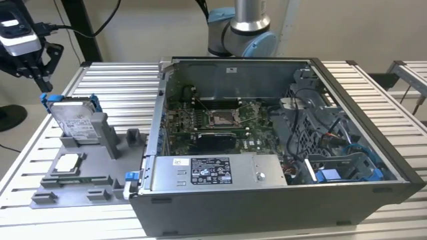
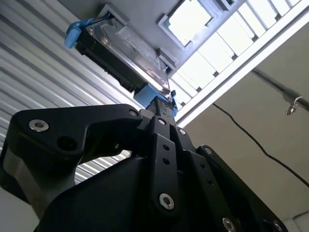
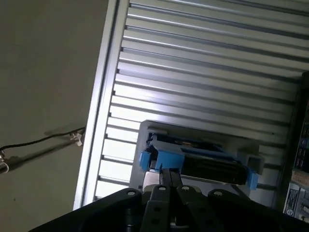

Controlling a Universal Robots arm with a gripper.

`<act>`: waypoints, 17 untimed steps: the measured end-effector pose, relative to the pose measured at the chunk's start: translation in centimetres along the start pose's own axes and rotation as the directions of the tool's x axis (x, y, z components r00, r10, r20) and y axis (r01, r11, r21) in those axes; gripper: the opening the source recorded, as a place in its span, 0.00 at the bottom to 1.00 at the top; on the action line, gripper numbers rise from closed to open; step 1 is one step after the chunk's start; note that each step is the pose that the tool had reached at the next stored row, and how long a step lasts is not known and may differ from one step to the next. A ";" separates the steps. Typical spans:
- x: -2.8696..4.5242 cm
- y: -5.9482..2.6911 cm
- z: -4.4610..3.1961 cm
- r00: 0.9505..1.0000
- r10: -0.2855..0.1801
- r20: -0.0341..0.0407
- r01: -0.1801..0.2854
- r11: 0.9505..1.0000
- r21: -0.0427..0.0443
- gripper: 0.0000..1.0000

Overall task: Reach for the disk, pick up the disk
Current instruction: 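Pick up the disk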

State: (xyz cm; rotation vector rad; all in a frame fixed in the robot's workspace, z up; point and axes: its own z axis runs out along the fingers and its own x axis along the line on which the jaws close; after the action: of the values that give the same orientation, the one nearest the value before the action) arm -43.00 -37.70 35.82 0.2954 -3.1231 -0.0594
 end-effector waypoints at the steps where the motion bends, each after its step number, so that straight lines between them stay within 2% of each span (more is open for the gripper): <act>1: 0.00 0.00 0.00 1.000 -0.014 -0.001 0.014 1.000 0.000 0.00; 5: 0.00 0.00 0.00 0.998 -0.069 -0.003 0.069 0.998 0.000 0.00; 9: 0.00 0.00 0.00 0.992 -0.129 -0.005 0.129 0.992 0.000 0.00; 13: 0.00 0.00 0.00 0.982 -0.190 -0.007 0.190 0.982 0.000 0.00; 17: 0.00 0.00 0.00 0.967 -0.254 -0.010 0.254 0.967 -0.001 0.00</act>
State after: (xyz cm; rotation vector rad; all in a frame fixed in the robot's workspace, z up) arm -43.00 -37.70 35.82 0.6928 -3.0545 -0.0575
